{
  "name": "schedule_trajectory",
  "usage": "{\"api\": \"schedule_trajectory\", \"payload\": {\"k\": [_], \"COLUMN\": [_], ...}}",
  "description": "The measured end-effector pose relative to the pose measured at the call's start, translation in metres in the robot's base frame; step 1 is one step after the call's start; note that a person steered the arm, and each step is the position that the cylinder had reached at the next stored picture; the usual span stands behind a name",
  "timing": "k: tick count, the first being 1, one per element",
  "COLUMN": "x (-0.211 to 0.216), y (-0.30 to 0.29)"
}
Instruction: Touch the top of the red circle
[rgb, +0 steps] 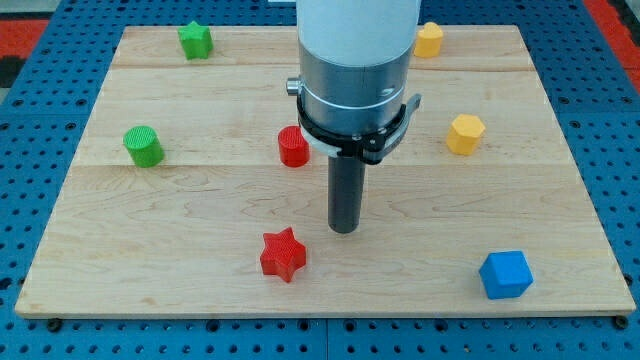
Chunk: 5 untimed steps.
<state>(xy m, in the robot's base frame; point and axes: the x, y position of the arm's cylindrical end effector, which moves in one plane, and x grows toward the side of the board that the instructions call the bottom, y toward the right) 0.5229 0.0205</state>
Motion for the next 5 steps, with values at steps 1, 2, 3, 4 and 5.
{"api": "schedule_trajectory", "payload": {"k": [1,2,3,4,5], "x": [-0.001,-0.001,-0.037,-0.053,-0.077], "y": [0.0,0.0,-0.013,-0.013,-0.013]}}
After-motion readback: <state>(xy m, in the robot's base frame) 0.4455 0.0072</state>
